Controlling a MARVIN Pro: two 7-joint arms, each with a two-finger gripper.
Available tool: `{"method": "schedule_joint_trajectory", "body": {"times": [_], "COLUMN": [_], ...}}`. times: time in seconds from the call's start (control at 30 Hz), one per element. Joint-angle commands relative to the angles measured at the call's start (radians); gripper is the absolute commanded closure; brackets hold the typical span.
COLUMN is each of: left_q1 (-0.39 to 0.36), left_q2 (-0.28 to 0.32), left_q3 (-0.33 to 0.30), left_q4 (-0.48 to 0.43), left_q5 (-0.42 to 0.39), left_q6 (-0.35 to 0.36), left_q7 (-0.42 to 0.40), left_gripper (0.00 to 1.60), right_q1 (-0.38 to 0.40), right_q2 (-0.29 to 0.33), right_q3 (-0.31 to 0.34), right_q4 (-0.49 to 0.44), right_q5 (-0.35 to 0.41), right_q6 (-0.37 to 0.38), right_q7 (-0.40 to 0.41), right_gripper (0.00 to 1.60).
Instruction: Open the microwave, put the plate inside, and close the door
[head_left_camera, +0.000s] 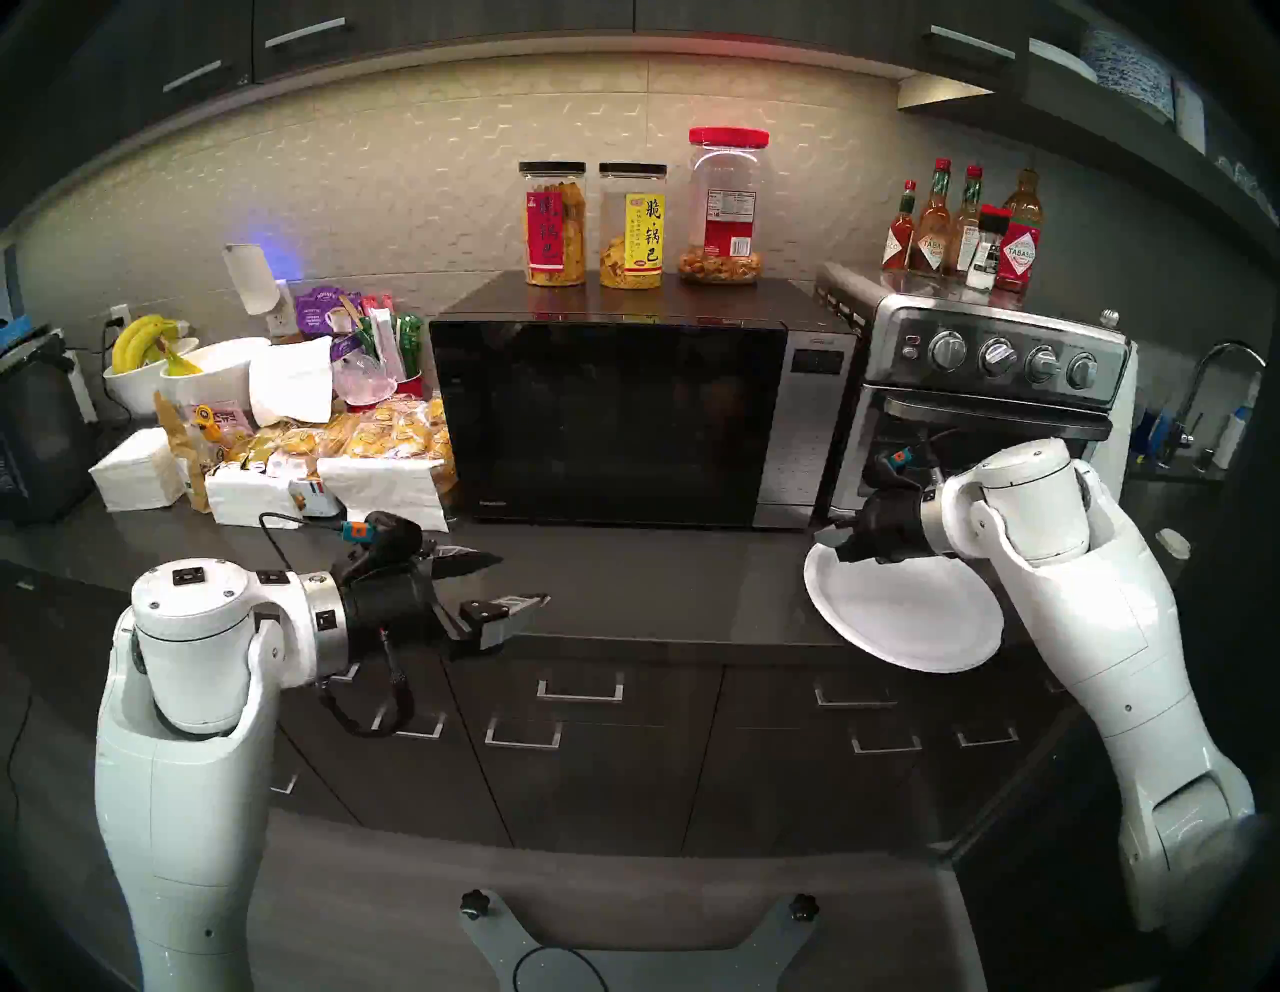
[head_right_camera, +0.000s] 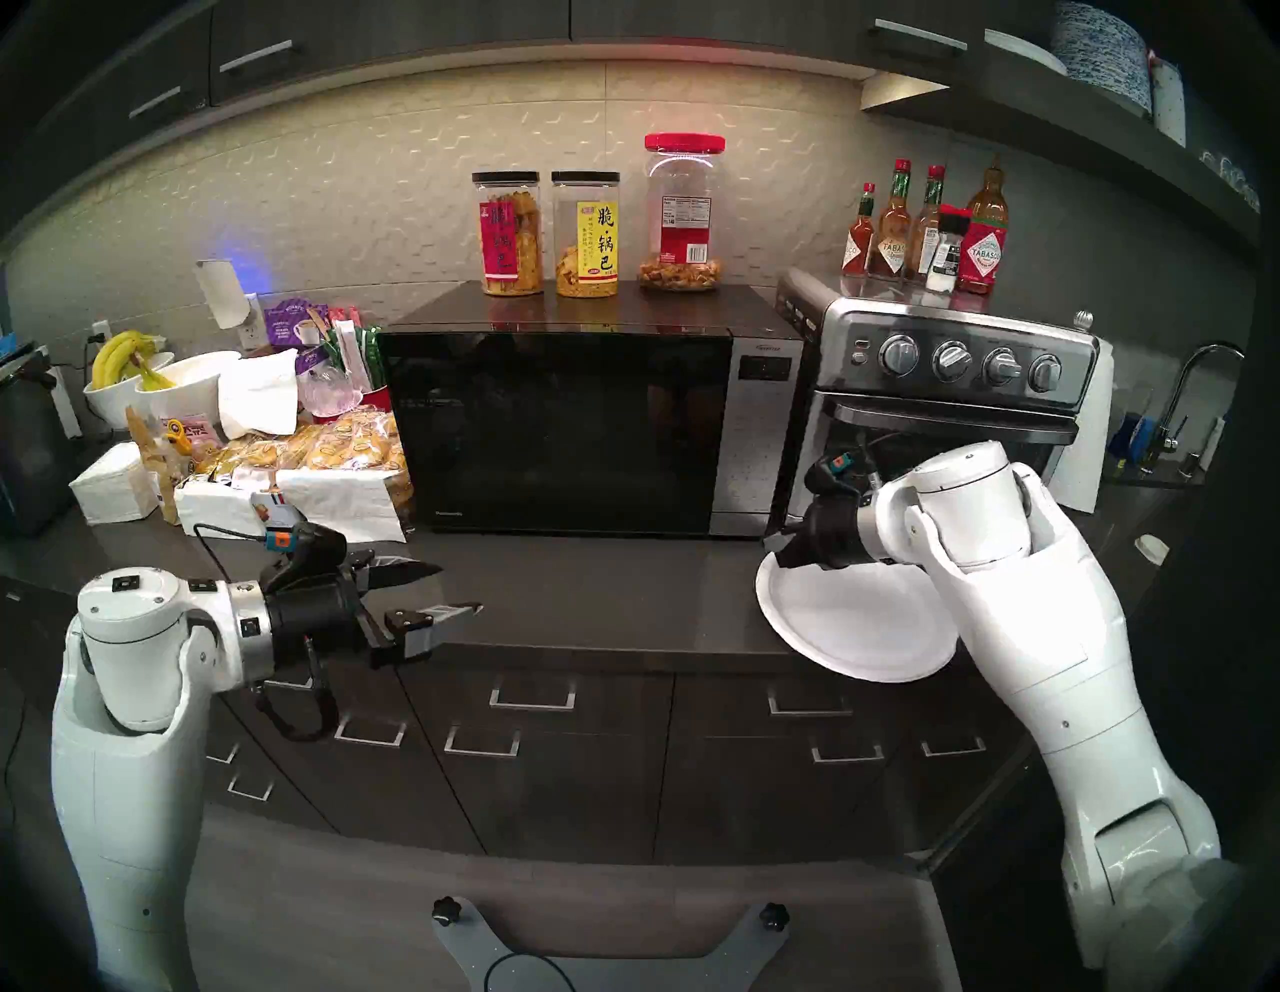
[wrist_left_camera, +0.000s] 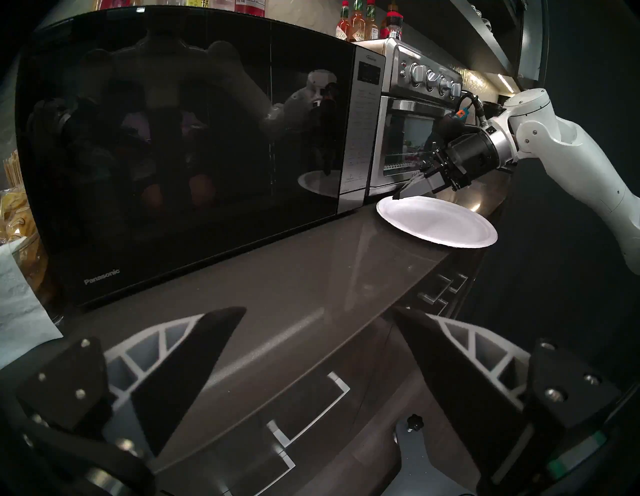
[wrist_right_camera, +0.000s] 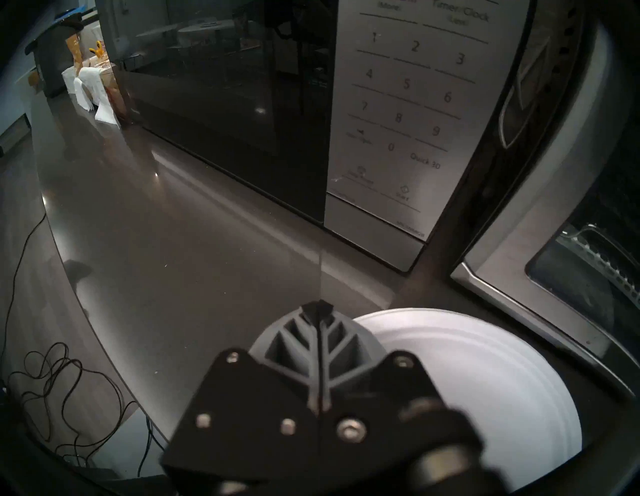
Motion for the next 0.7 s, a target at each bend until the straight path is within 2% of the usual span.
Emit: {"method": "schedule_joint_trajectory", "body": {"times": [0.0, 0.67], "left_q1": [-0.001, 0.0], "left_q2": [-0.001, -0.001], "left_q3": [0.0, 0.0], "left_q4": [-0.012, -0.012], "left_q5": [0.0, 0.0], "left_q6": [0.001, 0.001], "left_q7": [0.0, 0.0], "left_gripper": [0.0, 0.0], "right_q1": [0.05, 0.082], "right_q2": [-0.022, -0.062], "right_q3": [-0.007, -0.059], "right_q4": [0.005, 0.048], "right_q5": [0.001, -0.021], "right_q6": [-0.003, -0.003], "right_q7": [-0.016, -0.093], "right_gripper": [1.6, 1.6]}}
